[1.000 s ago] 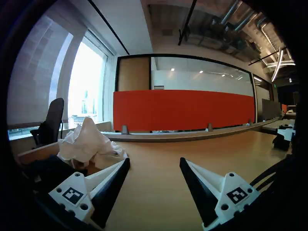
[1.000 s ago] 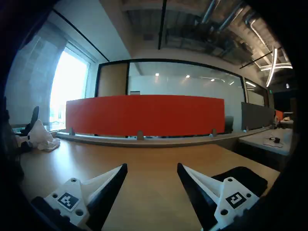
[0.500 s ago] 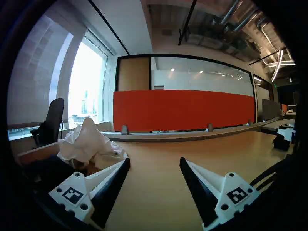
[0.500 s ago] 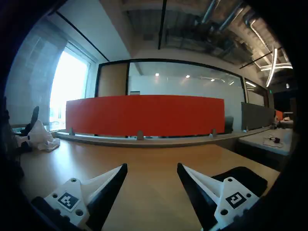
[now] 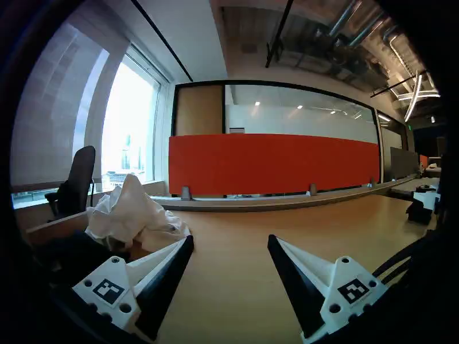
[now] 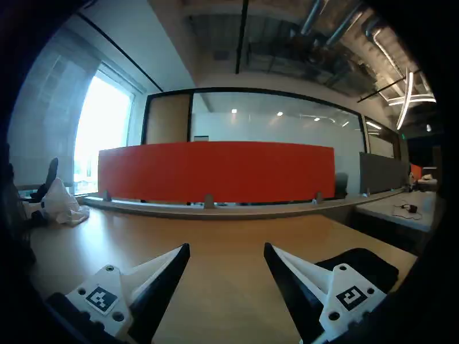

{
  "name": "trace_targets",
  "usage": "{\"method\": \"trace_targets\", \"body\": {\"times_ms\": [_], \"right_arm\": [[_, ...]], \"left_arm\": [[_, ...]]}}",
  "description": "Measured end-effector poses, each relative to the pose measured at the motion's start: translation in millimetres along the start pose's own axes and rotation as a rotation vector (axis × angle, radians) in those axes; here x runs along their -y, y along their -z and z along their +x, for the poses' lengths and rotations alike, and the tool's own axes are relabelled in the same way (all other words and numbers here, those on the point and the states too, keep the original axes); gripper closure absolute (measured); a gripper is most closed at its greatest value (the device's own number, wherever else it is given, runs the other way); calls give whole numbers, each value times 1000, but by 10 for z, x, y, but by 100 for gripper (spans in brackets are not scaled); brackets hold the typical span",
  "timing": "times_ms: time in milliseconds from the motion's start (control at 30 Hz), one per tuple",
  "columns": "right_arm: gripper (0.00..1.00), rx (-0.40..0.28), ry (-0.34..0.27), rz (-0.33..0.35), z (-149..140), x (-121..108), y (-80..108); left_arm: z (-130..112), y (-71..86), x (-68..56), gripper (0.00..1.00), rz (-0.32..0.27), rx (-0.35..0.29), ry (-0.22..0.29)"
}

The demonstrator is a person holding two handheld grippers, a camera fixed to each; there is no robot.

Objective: Fold towel

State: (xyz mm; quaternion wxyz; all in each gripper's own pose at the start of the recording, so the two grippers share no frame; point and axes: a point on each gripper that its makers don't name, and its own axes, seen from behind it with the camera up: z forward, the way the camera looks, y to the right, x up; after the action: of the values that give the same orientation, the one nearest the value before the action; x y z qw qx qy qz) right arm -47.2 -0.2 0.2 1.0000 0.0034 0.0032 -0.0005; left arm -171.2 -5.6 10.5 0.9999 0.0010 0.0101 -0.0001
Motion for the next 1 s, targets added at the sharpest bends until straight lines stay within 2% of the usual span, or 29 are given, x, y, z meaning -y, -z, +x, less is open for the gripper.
{"method": "trace_targets", "body": {"times_ms": [1000], "right_arm": [[0,0,0,0,13,2,2]], "left_arm": [[8,-5,19,4,0,1,3]]}}
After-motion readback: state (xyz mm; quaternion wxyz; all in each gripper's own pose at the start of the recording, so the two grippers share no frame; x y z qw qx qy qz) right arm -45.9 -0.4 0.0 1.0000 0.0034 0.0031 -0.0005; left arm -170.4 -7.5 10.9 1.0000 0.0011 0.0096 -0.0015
